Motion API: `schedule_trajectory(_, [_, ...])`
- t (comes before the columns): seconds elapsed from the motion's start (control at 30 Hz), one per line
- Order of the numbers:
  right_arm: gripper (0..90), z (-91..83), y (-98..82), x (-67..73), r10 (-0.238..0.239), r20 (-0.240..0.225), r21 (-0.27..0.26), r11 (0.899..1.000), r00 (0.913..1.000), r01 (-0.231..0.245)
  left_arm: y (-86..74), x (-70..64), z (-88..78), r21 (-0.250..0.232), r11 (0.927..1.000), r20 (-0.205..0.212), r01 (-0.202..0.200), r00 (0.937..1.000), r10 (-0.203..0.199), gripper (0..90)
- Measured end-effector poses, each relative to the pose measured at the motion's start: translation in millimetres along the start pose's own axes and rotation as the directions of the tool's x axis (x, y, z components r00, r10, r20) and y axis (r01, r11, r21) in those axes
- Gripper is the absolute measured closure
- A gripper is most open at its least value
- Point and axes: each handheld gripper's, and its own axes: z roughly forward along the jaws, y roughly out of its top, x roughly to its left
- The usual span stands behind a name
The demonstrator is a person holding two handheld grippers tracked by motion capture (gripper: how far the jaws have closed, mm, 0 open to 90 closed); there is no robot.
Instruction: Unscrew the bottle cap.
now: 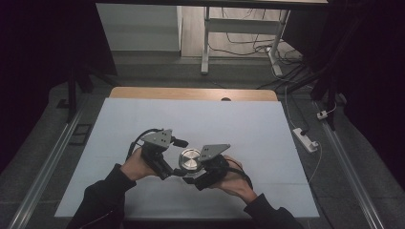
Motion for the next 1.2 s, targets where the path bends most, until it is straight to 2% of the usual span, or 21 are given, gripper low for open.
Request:
schedule_trajectory(0.03, [14.9,1.4,0.8,3.9,-0.036,-0.028,0.009,0.999,0.9990,0.036,0.3,-1.8,3.7,0.020,0.9995,0.030,-0.024,0.9993,0.024,5.6])
schedule_trajectory(0.17, [14.9,2.2,1.8,7.9,-0.075,-0.053,0.005,0.997,0.9958,0.075,-0.2,-4.2,5.9,0.021,0.9984,0.040,-0.054,0.9978,0.053,15.4])
schedule_trajectory(0.3, [14.9,0.5,2.7,6.0,-0.053,-0.003,0.002,0.999,0.9986,0.053,-0.4,-5.8,7.5,-0.005,0.9999,-0.029,-0.015,0.9995,0.014,19.3])
schedule_trajectory(0.33, [14.9,0.4,2.8,4.0,-0.034,0.026,0.003,0.999,0.9991,0.034,1.4,-6.0,11.3,-0.014,0.9991,-0.107,0.040,0.9934,-0.041,19.4])
schedule_trajectory(0.4, [14.9,0.0,1.9,0.1,0.013,0.085,0.001,1.000,0.9963,-0.014,4.0,-8.0,17.5,-0.030,0.9953,-0.198,0.092,0.9755,-0.096,19.4])
schedule_trajectory(0.5, [14.9,1.0,0.4,-4.5,0.089,0.181,-0.007,0.996,0.9794,-0.090,8.2,-12.4,29.7,-0.059,0.9837,-0.326,0.170,0.9281,-0.180,19.3])
schedule_trajectory(0.53, [14.9,1.6,-0.1,-5.1,0.110,0.211,-0.008,0.994,0.9712,-0.111,8.2,-12.4,29.7,-0.059,0.9837,-0.326,0.170,0.9281,-0.180,19.1])
schedule_trajectory(0.57, [14.9,1.7,-1.1,-5.7,0.119,0.228,-0.012,0.993,0.9664,-0.119,9.2,-13.4,34.9,-0.089,0.9733,-0.353,0.212,0.9071,-0.230,18.8])
schedule_trajectory(0.6, [14.9,1.7,-1.1,-5.7,0.119,0.228,-0.012,0.993,0.9664,-0.119,9.2,-13.4,34.9,-0.089,0.9733,-0.353,0.212,0.9071,-0.230,15.4])
schedule_trajectory(0.63, [14.9,1.4,-1.8,-6.2,0.130,0.228,-0.018,0.991,0.9649,-0.129,10.0,-12.6,36.2,-0.095,0.9708,-0.332,0.220,0.9123,-0.240,15.4])
schedule_trajectory(0.67, [14.9,-0.2,-1.6,-5.9,0.137,0.229,-0.035,0.991,0.9638,-0.132,10.5,-12.3,35.7,-0.097,0.9712,-0.315,0.218,0.9188,-0.237,7.6])
schedule_trajectory(0.7, [14.9,-0.2,-1.6,-5.9,0.137,0.229,-0.035,0.991,0.9638,-0.132,11.0,-12.0,33.3,-0.096,0.9745,-0.298,0.203,0.9284,-0.222,7.6])
schedule_trajectory(0.77, [14.9,-4.4,0.1,-5.3,0.127,0.201,-0.057,0.991,0.9712,-0.118,12.5,-10.2,20.9,-0.092,0.9823,-0.233,0.163,0.9556,-0.181,2.8])
schedule_trajectory(0.8, [14.9,-4.4,0.1,-5.3,0.127,0.201,-0.057,0.991,0.9712,-0.118,12.5,-10.2,20.9,-0.092,0.9823,-0.233,0.163,0.9556,-0.181,3.0])
schedule_trajectory(0.83, [14.9,-6.7,0.7,-5.2,0.111,0.163,-0.060,0.993,0.9804,-0.102,12.2,-9.3,11.4,-0.071,0.9897,-0.181,0.124,0.9741,-0.136,3.1])
schedule_trajectory(0.87, [14.9,-7.4,0.9,-5.1,0.094,0.136,-0.054,0.995,0.9862,-0.087,11.6,-8.6,7.4,-0.046,0.9943,-0.145,0.096,0.9842,-0.102,3.9])
schedule_trajectory(0.93, [14.9,-7.8,1.0,-4.3,0.069,0.116,-0.049,0.997,0.9908,-0.064,10.9,-9.0,4.1,-0.024,0.9975,-0.135,0.066,0.9884,-0.069,4.6])
schedule_trajectory(1.0, [14.9,-8.0,2.1,0.6,0.013,0.047,-0.029,1.000,0.9988,-0.012,7.5,-9.0,-2.5,-0.003,1.0000,-0.057,0.003,0.9984,-0.003,6.7])
schedule_trajectory(1.07, [14.9,-6.7,3.5,4.6,-0.012,0.008,-0.021,1.000,0.9999,0.012,6.8,-9.2,-3.1,0.000,1.0000,-0.042,-0.009,0.9991,0.009,7.1])
schedule_trajectory(1.1, [14.9,-6.1,3.7,6.0,-0.035,-0.012,-0.015,0.999,0.9993,0.035,5.8,-8.8,-1.6,0.009,0.9998,-0.005,-0.015,0.9999,0.015,8.0])
schedule_trajectory(1.2, [14.9,-4.9,3.8,9.2,-0.063,-0.035,-0.004,0.998,0.9974,0.062,4.7,-8.6,2.1,0.015,0.9997,0.005,-0.019,0.9998,0.019,10.5])
